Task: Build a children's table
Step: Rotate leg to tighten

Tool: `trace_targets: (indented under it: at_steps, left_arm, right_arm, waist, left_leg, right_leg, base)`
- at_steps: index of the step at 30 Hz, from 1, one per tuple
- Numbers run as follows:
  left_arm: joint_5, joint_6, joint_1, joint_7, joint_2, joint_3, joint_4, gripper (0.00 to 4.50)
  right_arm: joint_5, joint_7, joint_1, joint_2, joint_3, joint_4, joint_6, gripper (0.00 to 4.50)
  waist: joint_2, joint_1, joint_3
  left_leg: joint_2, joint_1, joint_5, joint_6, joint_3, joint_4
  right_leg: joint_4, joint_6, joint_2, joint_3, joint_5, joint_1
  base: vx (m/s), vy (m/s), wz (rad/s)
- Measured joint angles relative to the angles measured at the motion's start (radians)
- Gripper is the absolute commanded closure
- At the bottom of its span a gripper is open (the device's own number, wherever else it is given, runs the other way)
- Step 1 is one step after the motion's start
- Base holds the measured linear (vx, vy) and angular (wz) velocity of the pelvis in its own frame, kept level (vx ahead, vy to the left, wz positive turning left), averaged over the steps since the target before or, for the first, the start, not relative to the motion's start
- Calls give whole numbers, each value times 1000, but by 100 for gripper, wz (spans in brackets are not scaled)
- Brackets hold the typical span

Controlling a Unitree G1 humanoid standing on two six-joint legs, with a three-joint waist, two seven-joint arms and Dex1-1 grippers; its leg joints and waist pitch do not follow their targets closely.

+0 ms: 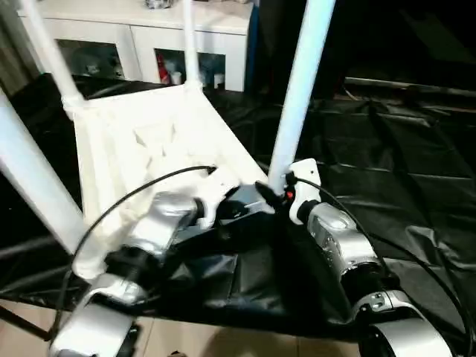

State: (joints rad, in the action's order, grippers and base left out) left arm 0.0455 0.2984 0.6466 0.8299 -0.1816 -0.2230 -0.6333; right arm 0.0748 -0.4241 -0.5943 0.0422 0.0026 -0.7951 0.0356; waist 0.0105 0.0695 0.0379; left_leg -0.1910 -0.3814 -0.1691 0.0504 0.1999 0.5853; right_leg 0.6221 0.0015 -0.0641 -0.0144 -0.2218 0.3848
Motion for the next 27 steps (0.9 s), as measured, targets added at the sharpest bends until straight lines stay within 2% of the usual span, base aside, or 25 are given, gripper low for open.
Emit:
trace_targets:
  at_steps: [4, 8, 13, 17, 20, 23, 25, 27]
  left_arm:
    - [1, -1, 2, 2, -2, 0, -2, 450]
    - [-2, -1, -2, 47, -27, 0, 9, 450]
    - [-31, -6, -52, 227, -136, -19, 98, 450]
    - [-49, -21, -77, 308, -182, -24, 131, 450]
    - [-56, -31, -91, 353, -204, -29, 151, 450]
    - [-71, -27, -108, 396, -227, -32, 179, 450]
    - [-82, -13, -124, 422, -240, -38, 204, 450]
    - [-88, -8, -129, 434, -247, -40, 211, 450]
  right_arm:
    - [1, -14, 0, -6, -5, -4, -6, 94]
    - [4, -91, 6, 4, -5, 9, 1, 94]
    - [51, -406, 63, 104, 58, 114, 38, 94]
    - [72, -535, 76, 147, 87, 145, 54, 94]
    - [79, -599, 85, 168, 106, 169, 69, 124]
    - [82, -660, 97, 195, 126, 201, 83, 134]
    - [85, -700, 108, 209, 137, 220, 87, 163]
    - [87, -717, 114, 213, 142, 229, 89, 169]
  waist:
    - [0, -1, 0]
    - [2, -9, 1]
    - [5, -9, 2]
    - [7, -9, 3]
    - [8, -3, 4]
    - [9, 3, 4]
    - [9, 8, 4]
    - [9, 11, 4]
  left_leg:
    - [0, 0, 0, 0, 0, 0]
    - [-1, 0, 0, 0, 0, -1]
    - [-3, -2, 0, 0, -1, -7]
    - [-3, -4, 0, -1, 0, -7]
    - [-3, -4, -1, -1, 0, -7]
    - [-3, -4, -1, -1, 0, -7]
    - [-3, -4, -1, -1, 0, -7]
    - [-3, -3, -1, -1, 0, -7]
  right_leg:
    - [0, 0, 0, 0, 0, 0]
    - [-1, 1, 1, -1, 0, 0]
    - [-7, 1, 4, -2, 0, 1]
    - [-7, 1, 4, -3, -1, 3]
    - [-7, 1, 4, -3, -1, 2]
    - [-7, 1, 4, -3, 0, 2]
    - [-7, 1, 4, -3, -1, 2]
    - [-7, 1, 4, -3, -1, 2]
  base:
    - [0, 0, 0]
    - [0, 0, 0]
    - [0, 0, 0]
    - [0, 0, 0]
    - [0, 0, 0]
    - [0, 0, 0]
    - [0, 0, 0]
    - [0, 0, 0]
